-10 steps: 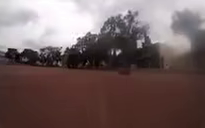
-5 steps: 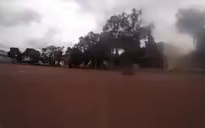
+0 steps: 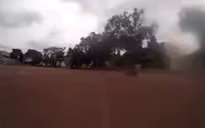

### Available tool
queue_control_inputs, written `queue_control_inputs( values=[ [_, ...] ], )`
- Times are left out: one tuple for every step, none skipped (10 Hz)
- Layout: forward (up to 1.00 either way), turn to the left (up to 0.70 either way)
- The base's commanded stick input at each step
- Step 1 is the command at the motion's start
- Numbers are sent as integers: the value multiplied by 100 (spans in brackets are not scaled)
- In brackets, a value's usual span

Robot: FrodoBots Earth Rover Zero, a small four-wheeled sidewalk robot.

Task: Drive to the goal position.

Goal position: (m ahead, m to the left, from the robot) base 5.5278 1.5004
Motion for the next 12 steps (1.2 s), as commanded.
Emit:
queue_control_inputs(
  values=[
    [100,0],
    [100,0],
    [100,0],
    [100,0],
    [100,0],
    [100,0],
    [100,0],
    [100,0],
    [100,0],
    [100,0],
    [100,0],
    [100,0]
  ],
)
